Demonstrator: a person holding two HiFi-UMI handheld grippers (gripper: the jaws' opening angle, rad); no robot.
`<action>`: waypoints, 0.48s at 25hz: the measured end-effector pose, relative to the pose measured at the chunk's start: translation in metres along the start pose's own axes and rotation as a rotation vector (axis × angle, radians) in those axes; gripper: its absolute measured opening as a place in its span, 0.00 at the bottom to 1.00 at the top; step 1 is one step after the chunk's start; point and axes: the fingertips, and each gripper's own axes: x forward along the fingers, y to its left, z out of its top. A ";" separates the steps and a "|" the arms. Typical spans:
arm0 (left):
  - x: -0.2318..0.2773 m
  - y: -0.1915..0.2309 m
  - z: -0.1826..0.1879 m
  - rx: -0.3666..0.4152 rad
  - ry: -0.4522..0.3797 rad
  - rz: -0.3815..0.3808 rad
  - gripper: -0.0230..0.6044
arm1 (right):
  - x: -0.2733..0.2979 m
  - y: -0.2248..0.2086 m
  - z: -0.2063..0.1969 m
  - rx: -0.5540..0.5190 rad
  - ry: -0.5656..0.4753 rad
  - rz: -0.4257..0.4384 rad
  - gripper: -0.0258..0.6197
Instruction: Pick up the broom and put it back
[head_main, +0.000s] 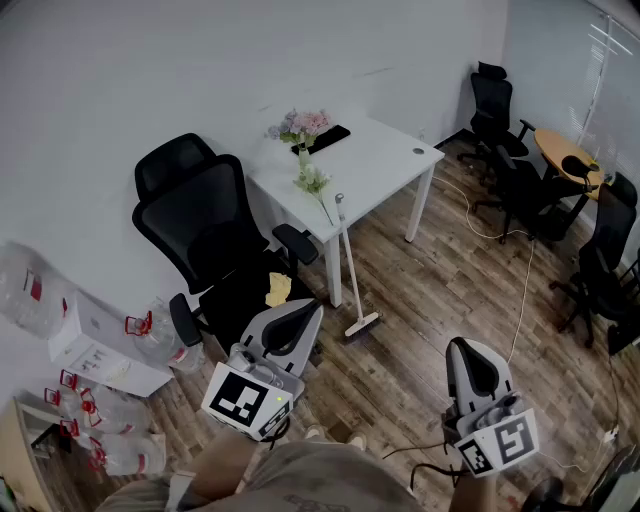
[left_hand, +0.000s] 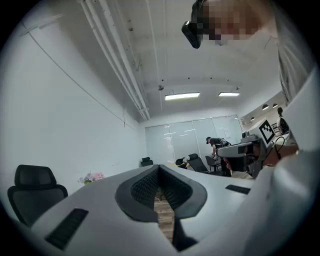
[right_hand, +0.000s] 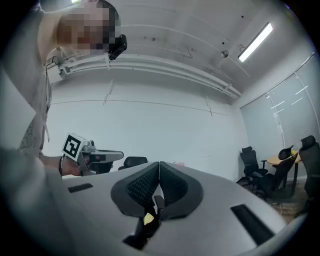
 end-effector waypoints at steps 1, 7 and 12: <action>-0.001 0.001 0.000 0.002 0.001 0.001 0.06 | 0.001 0.001 -0.001 -0.001 0.002 0.003 0.09; -0.008 0.007 -0.005 -0.006 0.017 0.011 0.06 | 0.006 0.003 0.000 0.030 -0.019 0.013 0.09; -0.009 0.003 -0.005 -0.008 0.021 0.022 0.06 | 0.005 0.002 0.004 0.051 -0.043 0.035 0.09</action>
